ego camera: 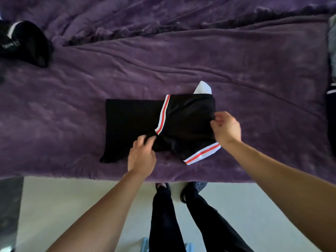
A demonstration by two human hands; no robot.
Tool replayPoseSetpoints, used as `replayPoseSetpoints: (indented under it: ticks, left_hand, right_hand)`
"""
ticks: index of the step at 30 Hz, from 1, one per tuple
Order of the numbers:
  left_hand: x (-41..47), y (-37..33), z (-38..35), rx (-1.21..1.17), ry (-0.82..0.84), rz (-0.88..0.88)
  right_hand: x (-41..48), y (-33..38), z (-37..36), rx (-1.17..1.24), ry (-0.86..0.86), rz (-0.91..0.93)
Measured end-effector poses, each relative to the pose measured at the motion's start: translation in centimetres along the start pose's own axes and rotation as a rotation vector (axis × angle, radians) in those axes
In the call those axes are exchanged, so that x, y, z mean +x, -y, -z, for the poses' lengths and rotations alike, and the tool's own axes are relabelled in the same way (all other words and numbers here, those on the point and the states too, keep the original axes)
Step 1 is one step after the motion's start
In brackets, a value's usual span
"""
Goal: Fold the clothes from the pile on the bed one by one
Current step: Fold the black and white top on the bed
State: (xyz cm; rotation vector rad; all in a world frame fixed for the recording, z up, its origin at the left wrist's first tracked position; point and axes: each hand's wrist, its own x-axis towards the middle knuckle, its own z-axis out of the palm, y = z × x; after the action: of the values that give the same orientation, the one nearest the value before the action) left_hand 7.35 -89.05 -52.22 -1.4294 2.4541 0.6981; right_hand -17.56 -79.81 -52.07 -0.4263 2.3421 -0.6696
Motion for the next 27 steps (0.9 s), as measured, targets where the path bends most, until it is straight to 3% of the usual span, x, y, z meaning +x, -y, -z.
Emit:
replayPoseSetpoints:
  ticks: [2,5,7,10,13,17,22,24,27]
  left_hand:
    - [1.5,-1.6,-1.3,0.118,0.072,-0.152]
    - [4.3,-2.6,-3.3,0.229,0.271,-0.201]
    - [6.0,-2.2,-3.9,0.221,0.408,-0.189]
    - [7.2,-0.9,-3.3,0.068,0.478,-0.191]
    - [6.6,1.3,-1.4,-0.132,0.382,-0.164]
    - [5.0,6.4,2.4,-0.287,0.193,0.035]
    - [3.2,15.6,6.8,-0.243,0.133,0.204]
    - [3.2,19.0,8.1,-0.22,0.077,0.264]
    - [3.9,23.0,9.0,-0.222,0.037,0.323]
  right_hand:
    - [1.8,-1.5,0.9,-0.041,0.012,-0.097]
    - [3.6,-2.2,0.0,0.185,0.112,-0.246]
    - [4.1,-2.1,-0.9,0.278,0.167,-0.305]
    - [3.6,-0.9,-1.4,0.326,0.29,-0.36]
    - [1.6,1.6,-1.5,0.347,0.312,-0.346]
    - [-2.0,8.8,-3.3,0.312,0.225,-0.188]
    - [-5.7,17.7,-11.0,-0.039,0.177,0.042]
    - [-6.9,19.9,-15.5,-0.093,0.258,0.092]
    - [-8.6,21.0,-21.5,-0.123,0.523,0.072]
